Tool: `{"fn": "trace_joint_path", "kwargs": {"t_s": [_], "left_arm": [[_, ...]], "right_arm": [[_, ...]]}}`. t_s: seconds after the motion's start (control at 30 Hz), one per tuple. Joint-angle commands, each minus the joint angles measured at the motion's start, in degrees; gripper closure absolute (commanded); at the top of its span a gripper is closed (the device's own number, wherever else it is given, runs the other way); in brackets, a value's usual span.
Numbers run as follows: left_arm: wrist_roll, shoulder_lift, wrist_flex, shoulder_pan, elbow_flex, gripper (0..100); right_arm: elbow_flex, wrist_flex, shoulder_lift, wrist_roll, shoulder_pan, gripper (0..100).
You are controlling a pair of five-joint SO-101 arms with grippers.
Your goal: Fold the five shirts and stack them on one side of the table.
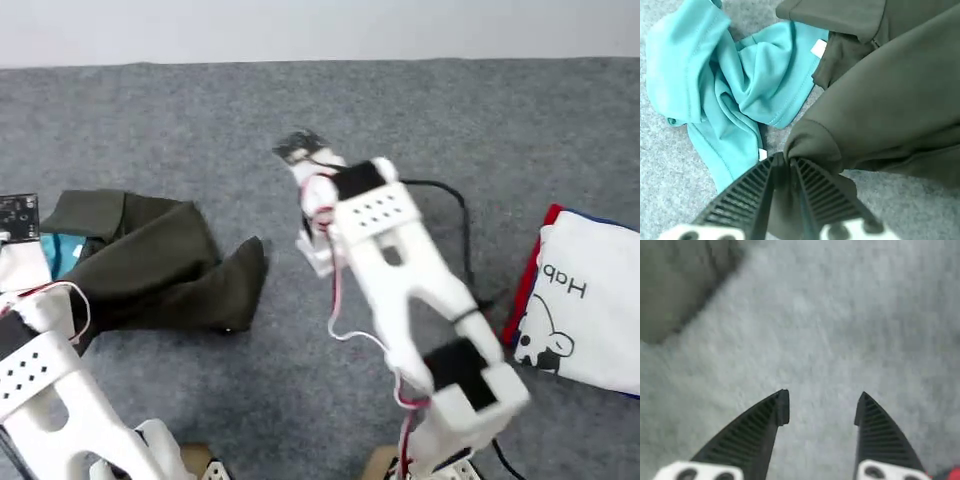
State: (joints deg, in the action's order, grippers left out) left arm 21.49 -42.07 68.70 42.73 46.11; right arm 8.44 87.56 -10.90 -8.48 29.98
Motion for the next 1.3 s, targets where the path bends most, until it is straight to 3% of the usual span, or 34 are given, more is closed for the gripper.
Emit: {"fn": "trace_joint_path", "kwargs": {"t_s": [0.0, 0.4, 1.1, 1.27], "left_arm": [[0.3, -0.4, -0.1, 0.2, 0.0, 99], [0.1, -0.4, -2.9, 0.3, 0.0, 99], [0.1, -0.4, -5.6, 0.2, 4.4, 99], [0.2, -0.4, -5.6, 0.2, 4.4, 99]], "right_arm": [[12.5, -0.8, -5.2, -0.3, 3.7, 76.9], [38.5, -0.6, -26.9, 11.5, 9.2, 76.9], [41.9, -5.2, -40.9, 11.9, 12.9, 77.7], [42.0, -5.2, -40.5, 9.2, 12.6, 93.2]]}}
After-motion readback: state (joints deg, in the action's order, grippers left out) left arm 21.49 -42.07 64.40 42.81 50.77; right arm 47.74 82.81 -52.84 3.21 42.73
